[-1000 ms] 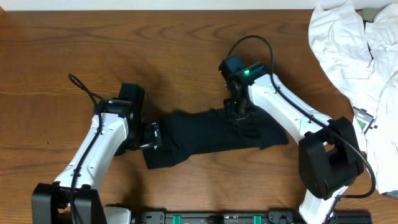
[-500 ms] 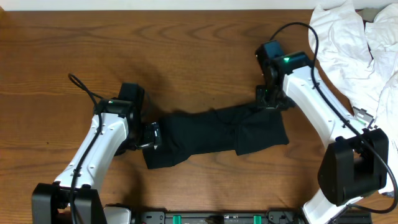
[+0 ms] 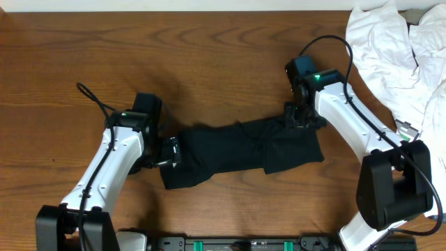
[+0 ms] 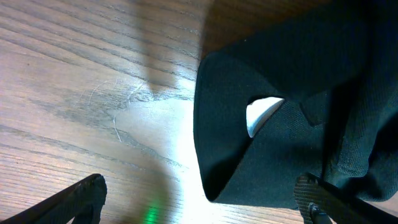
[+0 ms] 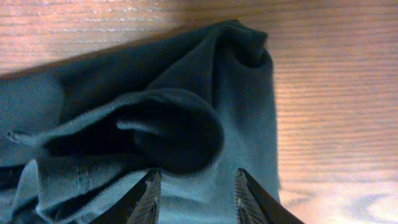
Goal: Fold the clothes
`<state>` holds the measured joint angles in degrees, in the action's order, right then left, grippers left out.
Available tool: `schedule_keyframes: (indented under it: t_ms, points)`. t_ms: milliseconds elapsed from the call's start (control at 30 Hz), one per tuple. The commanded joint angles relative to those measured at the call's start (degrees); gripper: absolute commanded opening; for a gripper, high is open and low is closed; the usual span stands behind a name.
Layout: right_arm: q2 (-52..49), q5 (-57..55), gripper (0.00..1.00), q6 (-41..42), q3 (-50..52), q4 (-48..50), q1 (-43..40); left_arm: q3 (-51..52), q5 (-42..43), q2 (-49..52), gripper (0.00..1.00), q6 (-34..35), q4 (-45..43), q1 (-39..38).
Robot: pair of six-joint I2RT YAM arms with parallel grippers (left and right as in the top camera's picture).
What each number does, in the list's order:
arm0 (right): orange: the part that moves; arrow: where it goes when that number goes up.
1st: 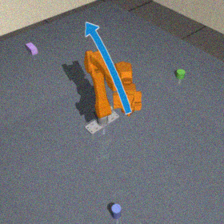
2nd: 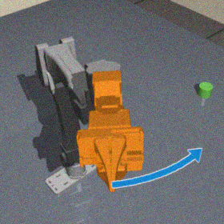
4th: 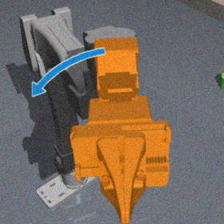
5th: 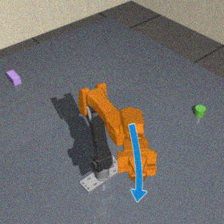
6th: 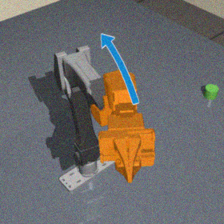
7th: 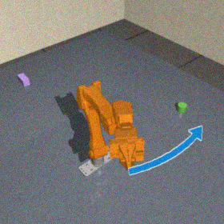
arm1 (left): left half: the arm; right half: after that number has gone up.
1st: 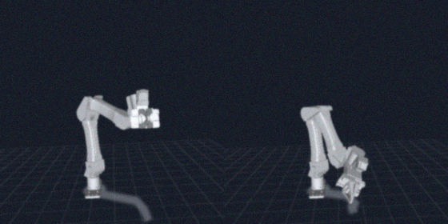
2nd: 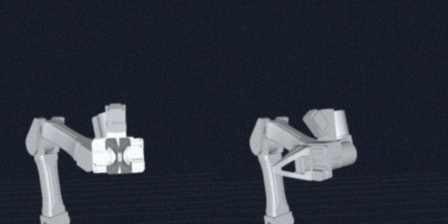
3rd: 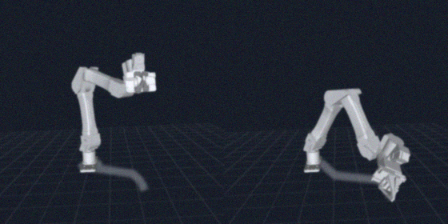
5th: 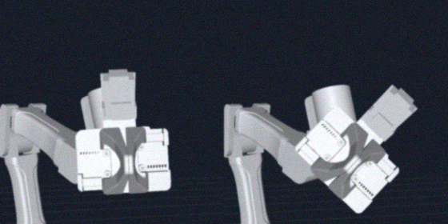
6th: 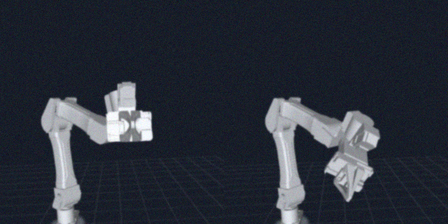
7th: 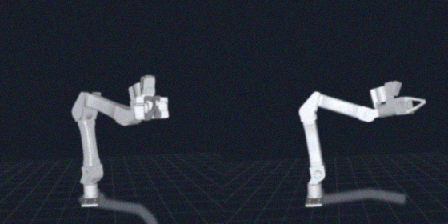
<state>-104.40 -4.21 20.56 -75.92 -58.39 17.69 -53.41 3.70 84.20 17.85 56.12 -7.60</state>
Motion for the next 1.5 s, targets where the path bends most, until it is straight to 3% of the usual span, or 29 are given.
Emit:
schedule_keyframes:
  t_ms: [0, 133, 267, 633, 667, 733, 867, 1000, 1267, 1467]
  points:
    - [0.2, 1.84, 0.36, -0.07, 1.55, 2.1, 0.17, -1.2, -0.07, -0.9, 0.98, 0.26, 0.13, 0.17]
    - [0.2, 3.76, 0.26, -0.31, 3.02, 5.14, 0.15, -1.2, -0.07, -0.9, 0.98, 0.26, 0.11, 0.17]
    - [0.2, 3.8, 0.02, -0.48, 3.89, 7.93, 0.17, -1.2, -0.07, -0.9, 0.98, 0.26, 0.11, 0.17]
    - [0.26, 9.46, 0.01, -7.1, 3.72, 31.95, 0.35, -1.2, -0.07, -0.9, 0.98, 0.26, 0.11, 0.17]
    - [0.26, 10.47, 0.07, -7.19, 3.72, 33.18, 0.39, -1.2, -0.07, -0.9, 0.98, 0.26, 0.11, 0.17]
    - [0.26, 12.22, 0.28, -7.21, 3.74, 34.38, 0.44, -1.2, -0.07, -0.9, 0.98, 0.26, 0.11, 0.17]
    - [0.26, 13.49, 0.43, -9.18, 3.74, 32.39, 0.44, -1.2, -0.07, -0.9, 0.98, 0.26, 0.11, 0.17]
    - [0.26, 13.44, 0.47, -12.87, 3.74, 28.06, 0.35, -1.2, -0.07, -0.87, 0.98, 0.26, 0.11, 0.17]
    - [0.24, 14.36, 0.47, -12.48, 3.87, 19.65, 1.57, -1.2, -0.07, -0.83, 0.98, 0.26, 0.09, 0.17]
    - [0.2, 11.39, 0.4, -12.46, 4.92, 19.02, 5.18, -1.2, -0.07, -0.83, 0.98, 0.26, 0.09, 0.17]
